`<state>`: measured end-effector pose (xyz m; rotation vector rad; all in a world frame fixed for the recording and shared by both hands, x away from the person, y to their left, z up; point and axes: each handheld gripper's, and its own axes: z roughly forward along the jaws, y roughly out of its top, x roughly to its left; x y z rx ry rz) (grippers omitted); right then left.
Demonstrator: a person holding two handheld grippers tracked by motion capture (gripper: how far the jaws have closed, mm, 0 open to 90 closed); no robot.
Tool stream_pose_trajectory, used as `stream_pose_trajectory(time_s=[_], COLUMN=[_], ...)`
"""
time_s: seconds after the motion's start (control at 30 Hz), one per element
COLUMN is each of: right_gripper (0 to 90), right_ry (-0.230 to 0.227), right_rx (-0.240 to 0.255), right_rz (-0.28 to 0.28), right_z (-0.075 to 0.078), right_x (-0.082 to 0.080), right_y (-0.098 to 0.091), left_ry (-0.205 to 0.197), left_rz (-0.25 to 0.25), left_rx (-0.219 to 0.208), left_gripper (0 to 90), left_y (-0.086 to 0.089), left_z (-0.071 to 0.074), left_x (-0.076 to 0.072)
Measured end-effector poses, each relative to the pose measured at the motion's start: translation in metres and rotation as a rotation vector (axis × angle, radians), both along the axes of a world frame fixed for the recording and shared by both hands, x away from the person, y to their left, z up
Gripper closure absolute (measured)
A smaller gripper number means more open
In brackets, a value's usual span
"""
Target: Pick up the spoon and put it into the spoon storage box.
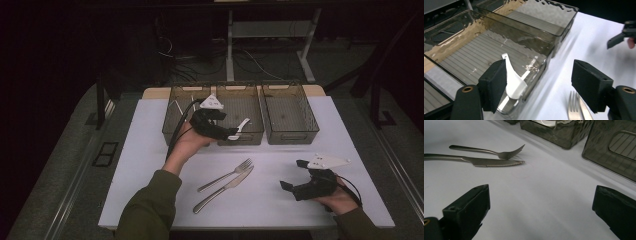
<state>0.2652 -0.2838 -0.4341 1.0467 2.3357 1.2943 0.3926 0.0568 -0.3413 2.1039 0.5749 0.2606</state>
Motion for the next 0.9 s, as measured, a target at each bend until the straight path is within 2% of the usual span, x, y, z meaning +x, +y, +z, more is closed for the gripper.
stream_pose_trajectory(time_s=[0.17, 0.23, 0.47, 0.5, 0.53, 0.67, 0.9], right_gripper=[1.5, 1.5, 1.5, 1.5, 1.5, 1.5, 1.5], right_ry=[0.000, -0.001, -0.001, 0.017, 0.002, 0.001, 0.002], right_rx=[-0.001, -0.001, 0.001, 0.003, -0.001, -0.003, -0.001], right_rz=[0.001, 0.001, 0.004, 0.000, 0.003, 0.006, 0.001], right_z=[0.000, 0.000, 0.000, 0.000, 0.000, 0.000, 0.000], right_x=[0.000, 0.000, 0.000, -0.001, 0.000, 0.000, 0.000], right_y=[0.000, 0.000, 0.000, 0.001, 0.000, 0.000, 0.000], left_ry=[0.001, 0.000, -0.003, -0.004, -0.003, 0.005, 0.012], left_rz=[-0.009, -0.022, -0.016, -0.014, -0.011, -0.007, 0.004], left_rx=[-0.027, -0.021, -0.051, -0.051, -0.057, -0.036, -0.034], left_gripper=[24.4, 23.7, 23.2, 23.4, 23.5, 24.3, 27.1], left_y=[0.007, 0.011, 0.019, 0.020, 0.022, 0.029, 0.040], left_z=[-0.004, -0.006, -0.015, -0.017, -0.019, -0.026, -0.035], left_x=[-0.013, -0.019, -0.042, -0.045, -0.049, -0.058, -0.072])
